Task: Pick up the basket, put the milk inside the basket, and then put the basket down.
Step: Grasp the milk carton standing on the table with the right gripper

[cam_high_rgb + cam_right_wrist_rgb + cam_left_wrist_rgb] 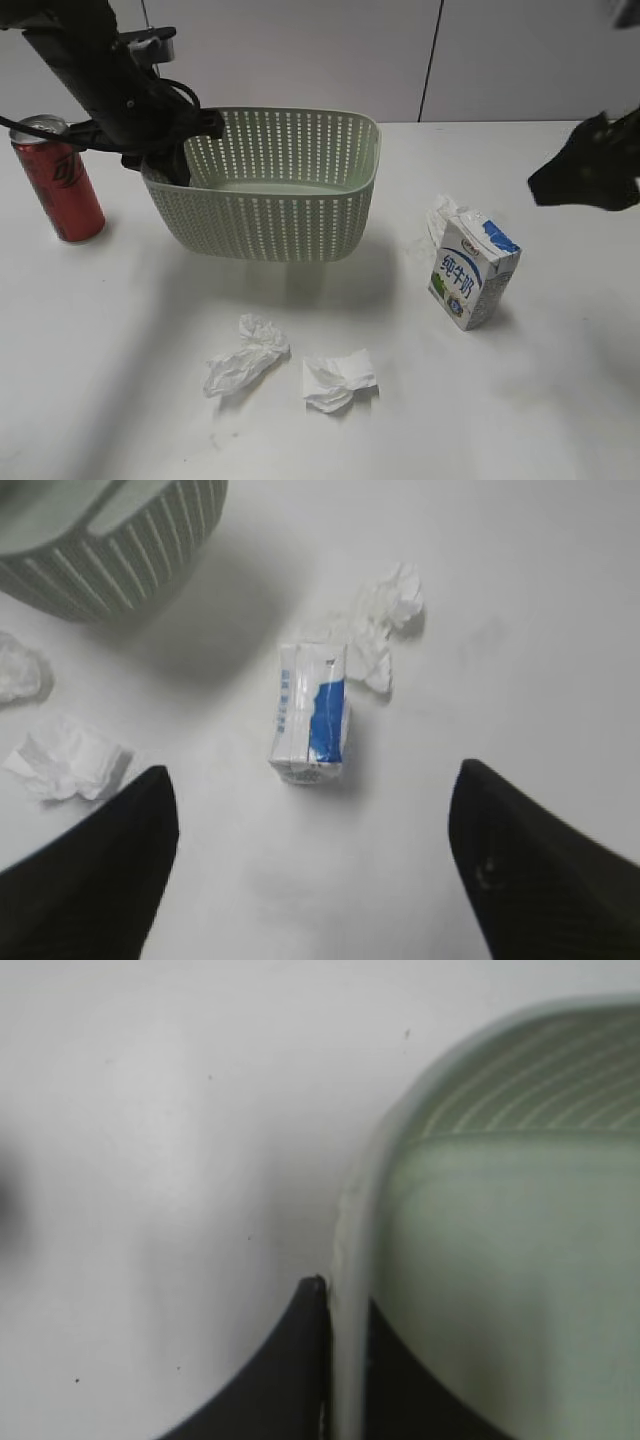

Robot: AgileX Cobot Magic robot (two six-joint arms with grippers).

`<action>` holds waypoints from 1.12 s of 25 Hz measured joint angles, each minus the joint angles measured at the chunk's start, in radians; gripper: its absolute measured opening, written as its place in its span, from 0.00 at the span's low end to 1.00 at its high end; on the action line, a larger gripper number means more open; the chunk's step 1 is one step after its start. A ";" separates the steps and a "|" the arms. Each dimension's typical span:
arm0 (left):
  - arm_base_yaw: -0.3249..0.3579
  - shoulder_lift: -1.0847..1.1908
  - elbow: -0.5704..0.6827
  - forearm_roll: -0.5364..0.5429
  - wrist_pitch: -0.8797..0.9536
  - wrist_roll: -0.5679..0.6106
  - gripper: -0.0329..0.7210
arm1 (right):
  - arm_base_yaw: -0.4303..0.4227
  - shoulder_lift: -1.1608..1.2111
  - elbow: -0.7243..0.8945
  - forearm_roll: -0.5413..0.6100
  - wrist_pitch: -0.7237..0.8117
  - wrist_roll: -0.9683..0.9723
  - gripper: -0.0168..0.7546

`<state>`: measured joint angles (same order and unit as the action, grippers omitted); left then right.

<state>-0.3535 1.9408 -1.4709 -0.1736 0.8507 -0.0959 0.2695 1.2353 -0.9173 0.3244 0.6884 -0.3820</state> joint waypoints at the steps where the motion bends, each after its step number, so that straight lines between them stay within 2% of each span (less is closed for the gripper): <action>1: 0.000 0.000 0.000 0.000 0.001 0.000 0.04 | 0.016 0.051 -0.010 -0.031 0.005 0.026 0.85; 3: 0.000 0.000 0.000 0.000 0.001 0.000 0.04 | 0.049 0.134 -0.033 -0.078 0.011 0.062 0.84; 7: 0.000 0.000 0.000 0.000 0.004 0.000 0.04 | 0.084 0.268 -0.065 -0.096 -0.001 0.078 0.84; 18: 0.000 0.000 0.000 0.003 0.011 0.000 0.04 | 0.092 0.498 -0.070 -0.114 -0.127 0.089 0.82; 20: 0.000 0.000 0.000 0.003 0.011 0.000 0.04 | 0.092 0.528 -0.070 -0.115 -0.127 0.090 0.77; 28: 0.000 0.000 0.000 0.012 0.011 0.000 0.04 | 0.093 0.558 -0.070 -0.118 -0.140 0.106 0.47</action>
<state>-0.3535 1.9408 -1.4709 -0.1615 0.8615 -0.0962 0.3626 1.7929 -0.9878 0.2067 0.5487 -0.2764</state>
